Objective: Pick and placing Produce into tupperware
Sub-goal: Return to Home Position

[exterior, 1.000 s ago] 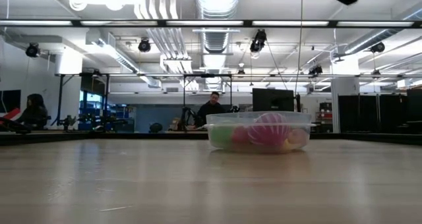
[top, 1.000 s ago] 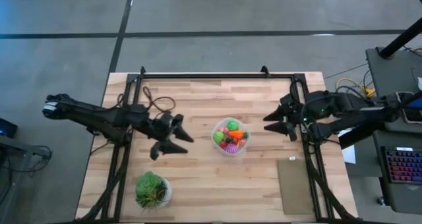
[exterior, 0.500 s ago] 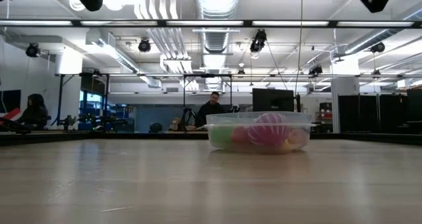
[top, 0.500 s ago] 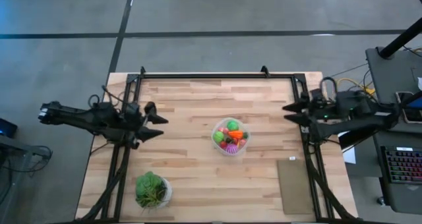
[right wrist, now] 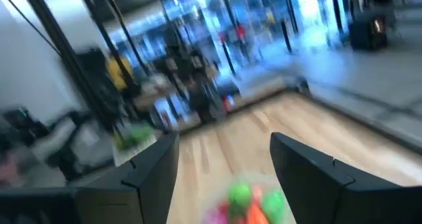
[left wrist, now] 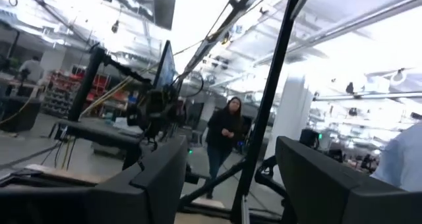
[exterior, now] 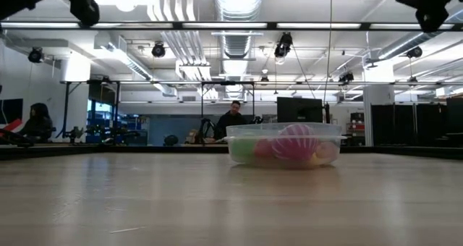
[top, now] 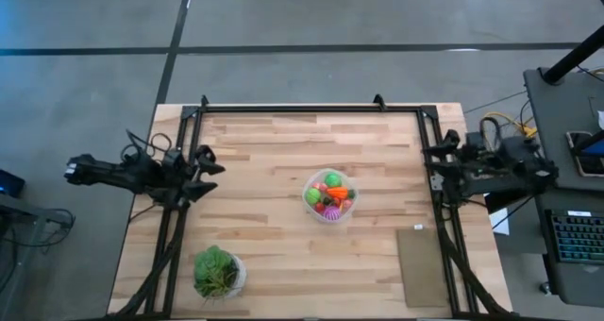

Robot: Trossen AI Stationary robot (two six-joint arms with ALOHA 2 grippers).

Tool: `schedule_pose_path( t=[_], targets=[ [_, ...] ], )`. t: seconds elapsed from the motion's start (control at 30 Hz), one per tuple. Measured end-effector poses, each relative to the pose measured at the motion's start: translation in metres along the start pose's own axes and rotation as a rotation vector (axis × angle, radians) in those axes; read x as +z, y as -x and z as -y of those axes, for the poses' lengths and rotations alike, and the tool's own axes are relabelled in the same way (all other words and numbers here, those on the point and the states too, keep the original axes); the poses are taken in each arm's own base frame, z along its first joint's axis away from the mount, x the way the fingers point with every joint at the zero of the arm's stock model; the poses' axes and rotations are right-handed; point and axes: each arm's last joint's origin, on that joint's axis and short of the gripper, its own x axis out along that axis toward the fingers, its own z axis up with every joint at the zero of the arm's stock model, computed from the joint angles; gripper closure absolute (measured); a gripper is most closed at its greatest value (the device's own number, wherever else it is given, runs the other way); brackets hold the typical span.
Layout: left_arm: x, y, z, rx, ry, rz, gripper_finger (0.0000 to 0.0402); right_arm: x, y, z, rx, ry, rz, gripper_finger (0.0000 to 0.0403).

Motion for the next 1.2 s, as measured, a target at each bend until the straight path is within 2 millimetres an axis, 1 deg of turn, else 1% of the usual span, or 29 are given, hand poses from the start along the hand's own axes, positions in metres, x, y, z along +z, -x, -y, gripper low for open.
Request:
schedule_pose_path(
  t=[0.03,0.1,0.2,0.27,0.37,0.47,0.57,0.77,0.93,1.03,1.2],
  targets=[
    [-0.004,0.002,-0.001,-0.004,0.002,0.015,0.0183,-0.004,-0.002,0.001,-0.012,0.003,-0.033,0.0172],
    [-0.013,0.007,-0.004,-0.008,0.011,0.037,0.0183,-0.004,-0.009,0.000,-0.016,-0.010,-0.020,0.0172],
    [-0.029,0.014,-0.010,-0.002,0.044,0.058,0.0183,-0.020,-0.017,0.003,-0.021,-0.012,-0.062,0.0172],
    [-0.042,0.020,-0.014,0.014,0.069,0.052,0.0183,-0.027,-0.022,0.005,-0.008,-0.018,-0.028,0.0172],
    [-0.044,0.021,-0.016,0.048,0.106,0.027,0.0183,-0.043,-0.033,0.008,-0.017,-0.009,-0.056,0.0172],
    [-0.042,0.022,-0.015,0.046,0.108,0.048,0.0183,-0.056,-0.041,0.011,-0.006,-0.022,-0.042,0.0172],
    [-0.040,0.024,-0.015,0.038,0.111,0.068,0.0183,-0.071,-0.049,0.013,0.021,-0.020,-0.076,0.0172],
    [-0.037,0.026,-0.014,0.030,0.112,0.093,0.0183,-0.097,-0.060,0.020,0.015,0.006,-0.116,0.0172],
    [-0.037,0.027,-0.014,0.030,0.112,0.092,0.0183,-0.122,-0.070,0.027,0.046,0.035,-0.100,0.0172],
    [-0.038,0.026,-0.014,0.030,0.112,0.089,0.0183,-0.128,-0.074,0.027,0.106,0.049,-0.055,0.0172],
    [-0.040,0.025,-0.015,0.034,0.110,0.072,0.0183,-0.128,-0.075,0.029,0.109,0.089,-0.039,0.0172]
  ],
)
